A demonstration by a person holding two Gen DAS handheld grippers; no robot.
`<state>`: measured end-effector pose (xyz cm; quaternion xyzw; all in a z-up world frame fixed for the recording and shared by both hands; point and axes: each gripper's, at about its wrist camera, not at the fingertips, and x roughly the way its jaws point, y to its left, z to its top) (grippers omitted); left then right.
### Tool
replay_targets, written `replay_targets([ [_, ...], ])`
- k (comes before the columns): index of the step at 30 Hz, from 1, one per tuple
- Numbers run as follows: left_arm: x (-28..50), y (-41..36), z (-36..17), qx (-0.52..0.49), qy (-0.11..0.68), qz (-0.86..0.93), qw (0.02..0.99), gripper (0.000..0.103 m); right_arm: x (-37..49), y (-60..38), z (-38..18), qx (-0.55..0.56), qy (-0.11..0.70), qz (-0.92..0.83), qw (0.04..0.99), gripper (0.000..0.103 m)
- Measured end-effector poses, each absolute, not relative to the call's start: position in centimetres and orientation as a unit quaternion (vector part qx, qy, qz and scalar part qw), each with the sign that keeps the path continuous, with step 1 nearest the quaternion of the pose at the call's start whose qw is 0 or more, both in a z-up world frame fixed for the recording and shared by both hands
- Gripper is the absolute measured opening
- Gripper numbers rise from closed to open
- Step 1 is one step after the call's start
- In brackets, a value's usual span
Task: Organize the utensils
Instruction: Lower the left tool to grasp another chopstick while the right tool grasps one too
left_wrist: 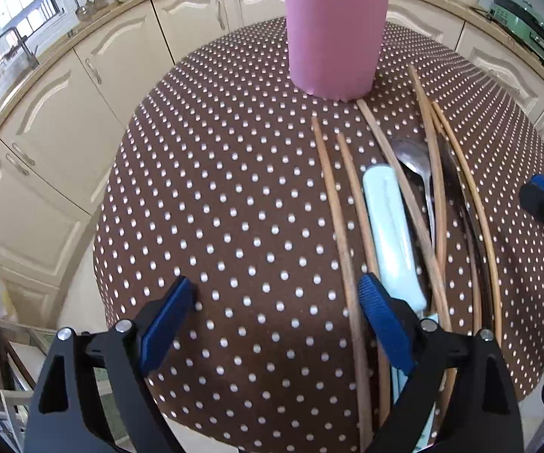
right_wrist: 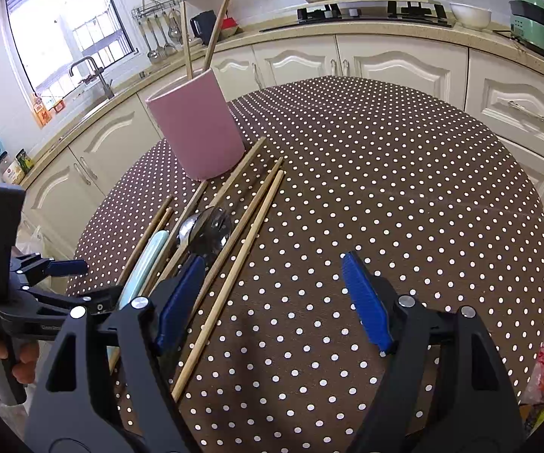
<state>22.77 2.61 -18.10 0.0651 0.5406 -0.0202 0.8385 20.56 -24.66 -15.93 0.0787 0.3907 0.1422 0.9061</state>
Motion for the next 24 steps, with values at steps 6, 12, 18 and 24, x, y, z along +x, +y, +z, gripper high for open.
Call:
replay_targets([
  [6,23.5,2.7,-17.4,0.044,0.536,-0.033,0.842,0.07,22.9,-23.6,-16.1,0.069,0.45,0.159,0.876,0.075],
  [12,24.8,2.6,-16.4,0.036,0.534,-0.04,0.844,0.02,25.2,-21.1,-16.5,0.003,0.504,0.151,0.851,0.074],
  [18,26.1,3.8,-16.0,-0.008,0.531,-0.048,0.846,0.006,26.8,-19.5,-17.2,-0.047,0.532,0.137,0.834,0.061],
  [24,25.6,4.2,-14.8,-0.039,0.501,-0.059,0.862,0.006,28.3,-19.4,-17.0,-0.074,0.555,0.132,0.818,0.032],
])
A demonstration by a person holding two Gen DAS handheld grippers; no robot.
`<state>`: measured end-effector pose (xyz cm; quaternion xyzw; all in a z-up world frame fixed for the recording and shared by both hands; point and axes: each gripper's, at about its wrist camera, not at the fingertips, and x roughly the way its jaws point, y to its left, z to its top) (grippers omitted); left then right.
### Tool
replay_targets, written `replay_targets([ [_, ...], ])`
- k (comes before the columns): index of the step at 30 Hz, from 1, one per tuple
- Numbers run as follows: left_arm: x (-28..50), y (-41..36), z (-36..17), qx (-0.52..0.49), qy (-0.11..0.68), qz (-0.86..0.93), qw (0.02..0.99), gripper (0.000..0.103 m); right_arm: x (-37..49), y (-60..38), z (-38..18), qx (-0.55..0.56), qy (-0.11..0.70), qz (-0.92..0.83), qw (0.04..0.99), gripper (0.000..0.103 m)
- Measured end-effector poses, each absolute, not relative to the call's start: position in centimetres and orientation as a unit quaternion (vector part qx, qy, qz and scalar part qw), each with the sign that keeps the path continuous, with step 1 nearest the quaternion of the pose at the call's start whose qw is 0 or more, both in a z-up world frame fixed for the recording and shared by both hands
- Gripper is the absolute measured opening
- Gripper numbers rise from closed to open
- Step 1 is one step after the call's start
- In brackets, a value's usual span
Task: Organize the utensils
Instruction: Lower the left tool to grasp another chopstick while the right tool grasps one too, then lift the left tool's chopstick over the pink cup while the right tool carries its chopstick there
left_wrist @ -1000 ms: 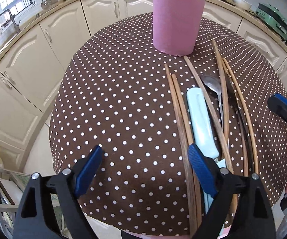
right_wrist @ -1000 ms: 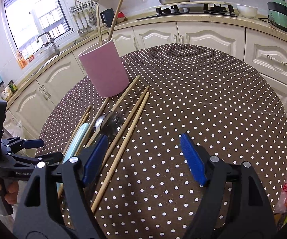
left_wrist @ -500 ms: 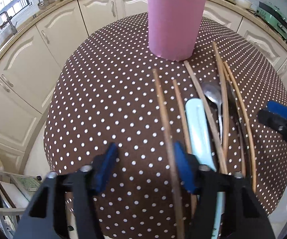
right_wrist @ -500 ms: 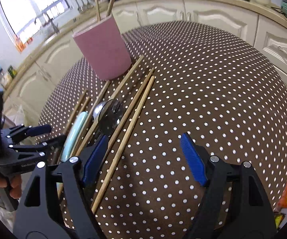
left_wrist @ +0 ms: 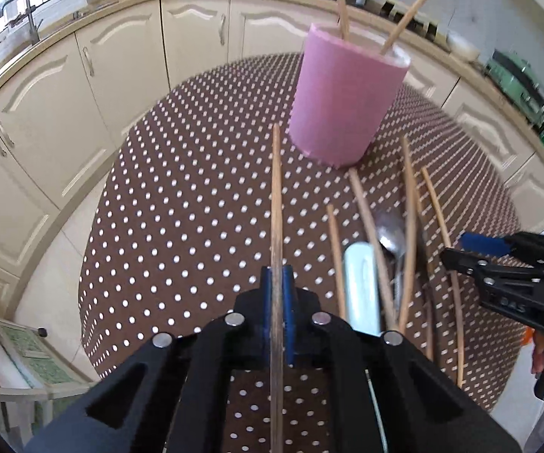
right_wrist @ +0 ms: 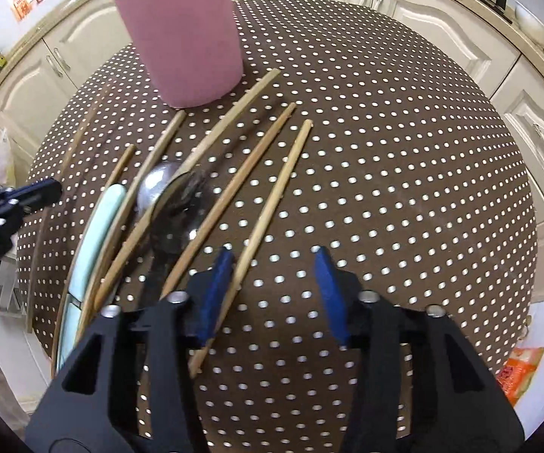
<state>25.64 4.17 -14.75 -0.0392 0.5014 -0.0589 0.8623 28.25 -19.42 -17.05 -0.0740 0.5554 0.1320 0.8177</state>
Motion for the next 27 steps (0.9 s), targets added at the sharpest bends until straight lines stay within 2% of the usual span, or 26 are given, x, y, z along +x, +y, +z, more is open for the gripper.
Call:
replay_targets([
  [4,25.0,3.9,-13.1,-0.051,0.476,-0.075,0.875,0.006,29.1,-20.7,-17.0,-0.057,0.559,0.132,0.817,0.012],
  [7,24.2,3.5,-12.1,-0.061,0.455,-0.087,0.884,0.006,29.5,-22.2,-16.9,-0.031,0.555,0.14,0.819,0.006],
  [14,22.8,2.7,-9.3,-0.066,0.41,-0.114,0.903,0.006,28.2,-26.4,-15.3,0.019,0.514,0.169,0.841,0.006],
  [27,21.6,1.1,-4.2,-0.059,0.33,-0.146,0.931,0.006,25.1,-28.4,-7.8,0.096,0.374,0.239,0.891,0.006],
])
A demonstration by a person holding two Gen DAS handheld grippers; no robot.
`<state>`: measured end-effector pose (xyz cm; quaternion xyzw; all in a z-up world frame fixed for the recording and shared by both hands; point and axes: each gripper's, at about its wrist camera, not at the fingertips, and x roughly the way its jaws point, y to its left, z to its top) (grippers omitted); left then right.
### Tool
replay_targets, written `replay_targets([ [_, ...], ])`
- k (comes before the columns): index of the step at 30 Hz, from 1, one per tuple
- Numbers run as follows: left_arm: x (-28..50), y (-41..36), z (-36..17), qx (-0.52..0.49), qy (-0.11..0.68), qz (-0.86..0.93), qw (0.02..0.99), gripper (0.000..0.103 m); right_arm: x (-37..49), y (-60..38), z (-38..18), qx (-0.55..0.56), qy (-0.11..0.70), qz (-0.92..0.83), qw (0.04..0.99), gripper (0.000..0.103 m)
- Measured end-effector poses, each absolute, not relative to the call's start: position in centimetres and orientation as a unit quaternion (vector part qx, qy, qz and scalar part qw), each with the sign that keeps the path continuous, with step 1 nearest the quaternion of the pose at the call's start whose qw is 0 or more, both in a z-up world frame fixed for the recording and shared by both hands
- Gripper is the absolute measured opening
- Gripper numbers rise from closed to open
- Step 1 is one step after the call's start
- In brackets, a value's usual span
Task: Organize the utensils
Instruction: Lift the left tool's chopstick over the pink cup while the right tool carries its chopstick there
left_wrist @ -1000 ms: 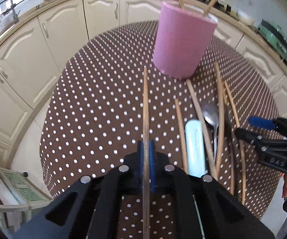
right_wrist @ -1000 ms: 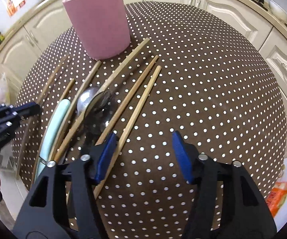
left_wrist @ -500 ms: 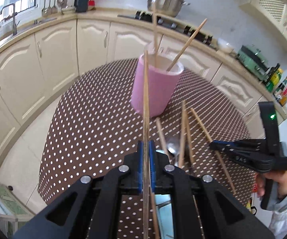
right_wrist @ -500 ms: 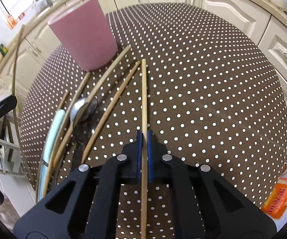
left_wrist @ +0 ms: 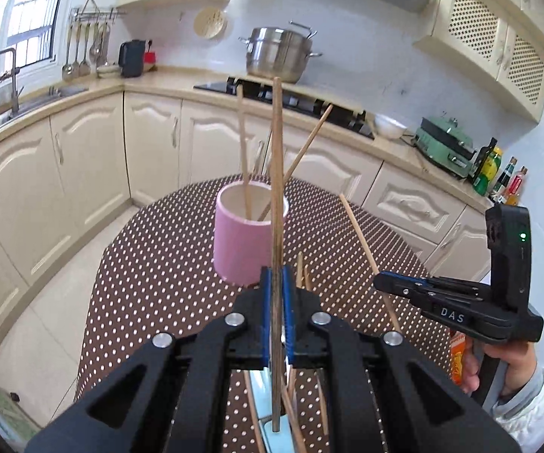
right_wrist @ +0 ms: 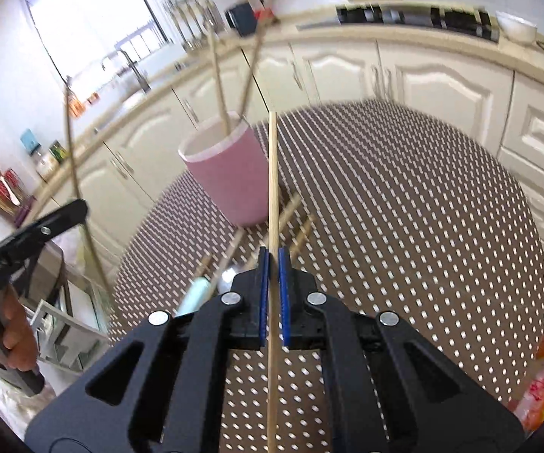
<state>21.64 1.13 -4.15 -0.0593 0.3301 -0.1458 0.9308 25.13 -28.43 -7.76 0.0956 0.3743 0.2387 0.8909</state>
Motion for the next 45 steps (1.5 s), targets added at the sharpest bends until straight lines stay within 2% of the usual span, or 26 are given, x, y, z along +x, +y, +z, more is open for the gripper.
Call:
replay_targets([
  [13,24.9,-0.4,0.4,-0.04,0.224,-0.149,0.962,0.006,26.8,-25.3,-2.8,0.132,0.175,0.262,0.94,0.006],
  [28,31.1,0.7,2.3,-0.064,0.112,-0.094,0.987,0.006,32.8,-21.3,-2.2,0.149,0.068,0.247,0.955,0.006],
  [41,34.3,0.7,-2.3,-0.054,0.156,-0.081,0.983,0.006,33.8,-18.8,-3.7,0.132,0.035,0.216,0.967,0.006],
  [44,34.3,1.0,-2.9,-0.057,0.165,-0.082,0.981,0.007,33.9,-18.8,-4.0,0.133,0.032,0.21,0.968,0.006],
  [45,34.3,1.2,-3.1,-0.059,0.169,-0.084,0.98,0.011,33.9,-18.8,-4.1,0.136,0.032,0.208,0.968,0.006],
])
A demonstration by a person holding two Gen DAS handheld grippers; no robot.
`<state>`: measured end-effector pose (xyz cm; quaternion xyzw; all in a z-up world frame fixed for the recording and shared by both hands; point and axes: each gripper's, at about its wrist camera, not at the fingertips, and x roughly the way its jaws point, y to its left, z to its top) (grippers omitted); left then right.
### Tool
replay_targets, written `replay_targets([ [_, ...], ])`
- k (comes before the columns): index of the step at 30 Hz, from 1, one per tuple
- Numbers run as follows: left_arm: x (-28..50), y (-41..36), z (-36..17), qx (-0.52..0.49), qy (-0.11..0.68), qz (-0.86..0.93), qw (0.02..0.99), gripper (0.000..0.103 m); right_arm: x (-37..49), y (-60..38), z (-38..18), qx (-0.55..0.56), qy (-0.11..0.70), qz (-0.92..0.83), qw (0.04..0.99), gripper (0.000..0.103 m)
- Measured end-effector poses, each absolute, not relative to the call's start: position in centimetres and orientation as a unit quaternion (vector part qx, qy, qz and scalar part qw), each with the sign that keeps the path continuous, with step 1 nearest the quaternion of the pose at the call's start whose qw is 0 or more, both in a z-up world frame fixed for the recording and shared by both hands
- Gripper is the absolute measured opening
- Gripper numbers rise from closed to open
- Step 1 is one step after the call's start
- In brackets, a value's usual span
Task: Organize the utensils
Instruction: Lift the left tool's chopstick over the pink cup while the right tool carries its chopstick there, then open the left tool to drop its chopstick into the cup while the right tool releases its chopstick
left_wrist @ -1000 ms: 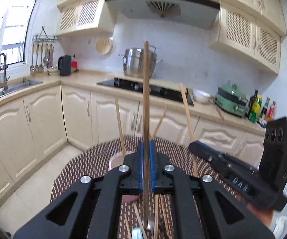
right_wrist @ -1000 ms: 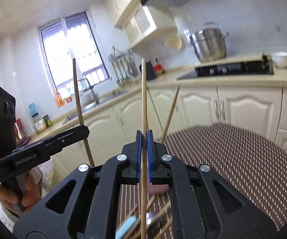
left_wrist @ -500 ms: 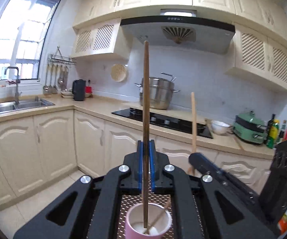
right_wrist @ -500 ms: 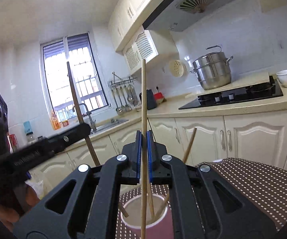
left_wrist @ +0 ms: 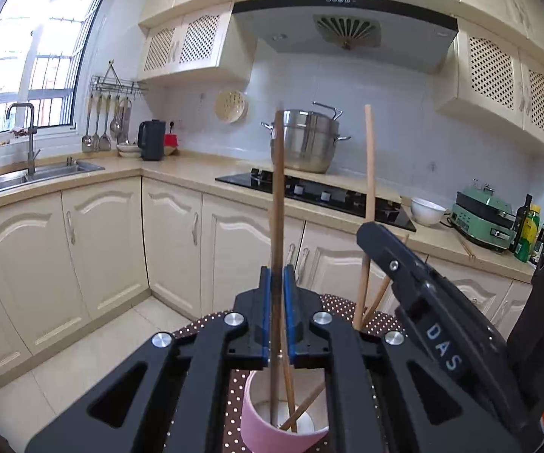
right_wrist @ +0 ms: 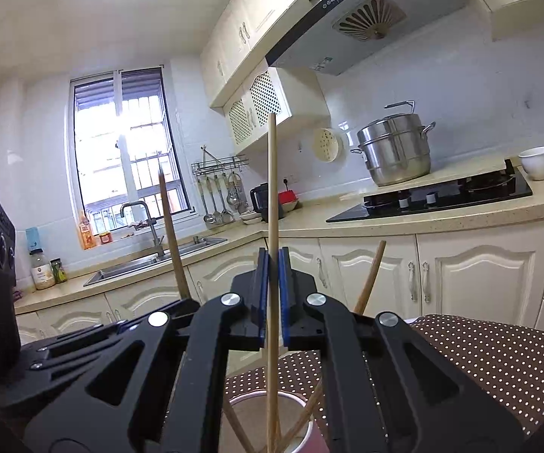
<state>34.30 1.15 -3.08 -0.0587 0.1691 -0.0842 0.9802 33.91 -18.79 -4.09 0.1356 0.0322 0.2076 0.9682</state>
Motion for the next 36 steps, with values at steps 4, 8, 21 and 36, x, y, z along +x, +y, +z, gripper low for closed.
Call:
replay_targets([
  [4,34.0,1.9,-3.4,-0.067,0.177,-0.073,0.979,0.044,33.7,-18.9,-4.3,0.142,0.033,0.203,0.968,0.006],
  [8,33.4,3.3,-3.5,-0.091,0.178,-0.058,0.978,0.054,33.4,-19.1,-4.5,0.143,0.035,0.204,0.968,0.006],
  [21,30.9,4.6,-3.7,-0.057,0.18,0.008,0.982,0.062,31.4,-18.6,-5.0,0.121,0.046,0.204,0.97,0.006],
  [36,28.4,4.6,-3.4,-0.038,0.176,0.027,0.983,0.067,28.8,-18.5,-5.8,0.098,0.062,0.189,0.975,0.006],
])
